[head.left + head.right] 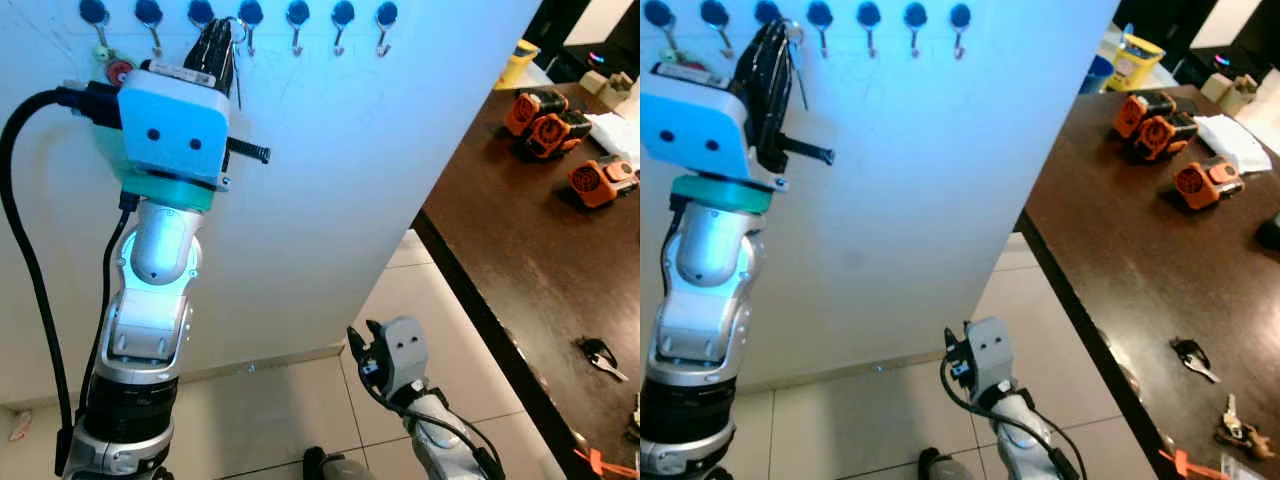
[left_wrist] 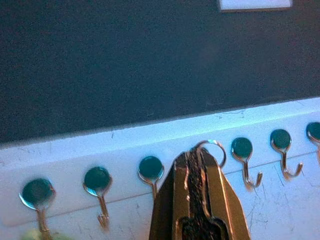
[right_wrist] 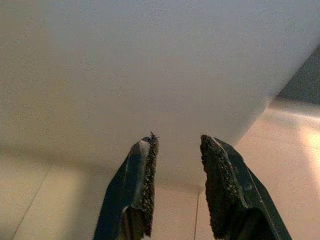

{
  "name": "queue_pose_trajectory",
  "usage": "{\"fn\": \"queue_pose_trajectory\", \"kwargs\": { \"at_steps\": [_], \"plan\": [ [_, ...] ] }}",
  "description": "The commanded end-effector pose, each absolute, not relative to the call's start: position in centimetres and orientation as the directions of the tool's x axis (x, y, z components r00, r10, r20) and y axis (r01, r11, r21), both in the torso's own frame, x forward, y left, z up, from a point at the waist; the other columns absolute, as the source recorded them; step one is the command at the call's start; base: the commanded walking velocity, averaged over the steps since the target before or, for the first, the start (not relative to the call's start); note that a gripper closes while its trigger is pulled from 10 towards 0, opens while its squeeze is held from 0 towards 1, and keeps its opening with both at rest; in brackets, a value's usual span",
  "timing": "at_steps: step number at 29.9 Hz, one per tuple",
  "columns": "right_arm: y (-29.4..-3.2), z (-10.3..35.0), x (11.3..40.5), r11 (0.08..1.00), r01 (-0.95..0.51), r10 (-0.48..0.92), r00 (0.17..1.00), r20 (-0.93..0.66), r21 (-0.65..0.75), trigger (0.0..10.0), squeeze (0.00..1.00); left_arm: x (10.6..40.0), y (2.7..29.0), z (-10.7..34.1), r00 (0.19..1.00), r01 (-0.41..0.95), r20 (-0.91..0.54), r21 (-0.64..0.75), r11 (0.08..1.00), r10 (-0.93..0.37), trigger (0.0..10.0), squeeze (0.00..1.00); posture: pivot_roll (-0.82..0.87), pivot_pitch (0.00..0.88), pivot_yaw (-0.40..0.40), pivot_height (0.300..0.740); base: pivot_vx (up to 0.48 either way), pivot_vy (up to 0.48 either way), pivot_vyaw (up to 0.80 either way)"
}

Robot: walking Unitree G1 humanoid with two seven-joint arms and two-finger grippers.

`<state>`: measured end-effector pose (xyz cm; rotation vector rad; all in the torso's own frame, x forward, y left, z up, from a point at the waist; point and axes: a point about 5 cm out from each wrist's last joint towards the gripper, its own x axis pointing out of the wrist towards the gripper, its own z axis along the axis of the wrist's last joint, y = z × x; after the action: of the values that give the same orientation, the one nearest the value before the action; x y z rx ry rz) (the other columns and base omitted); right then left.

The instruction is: Hang keys on a hook

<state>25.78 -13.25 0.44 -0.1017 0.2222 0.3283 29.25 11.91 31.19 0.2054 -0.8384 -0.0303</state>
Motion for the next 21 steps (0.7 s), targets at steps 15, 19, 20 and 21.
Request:
{"fn": "queue_pose_trajectory", "kwargs": {
  "at_steps": [15,19,20,21],
  "plan": [
    [-15.0,-8.1,17.3,0.922,-0.385,0.294,0.629,-0.72,0.039,10.0,0.0,29.8,14.1,31.8,0.7,-0.077,0.714,0.065,0.995,0.007,10.0,0.0,-0.12,0.084,-0.023,0.74,0.0,0.0,0.0],
    [-15.2,-8.3,17.2,0.925,-0.378,0.289,0.625,-0.725,0.043,10.0,0.0,29.6,14.4,31.3,0.712,-0.086,0.702,0.087,0.992,0.0,10.0,0.0,-0.12,0.086,-0.029,0.74,0.0,0.0,0.0],
    [-15.2,-8.3,17.1,0.926,-0.375,0.287,0.625,-0.726,0.043,10.0,0.0,29.6,14.4,31.1,0.716,-0.087,0.698,0.091,0.992,-0.001,10.0,0.0,-0.11,0.088,-0.03,0.74,0.0,0.0,0.0],
    [-15.2,-8.3,17.1,0.926,-0.375,0.287,0.625,-0.726,0.043,10.0,0.0,29.6,14.4,31.1,0.716,-0.087,0.698,0.091,0.992,-0.001,10.0,0.0,-0.11,0.088,-0.03,0.74,0.0,0.0,0.0]
  ]
}}
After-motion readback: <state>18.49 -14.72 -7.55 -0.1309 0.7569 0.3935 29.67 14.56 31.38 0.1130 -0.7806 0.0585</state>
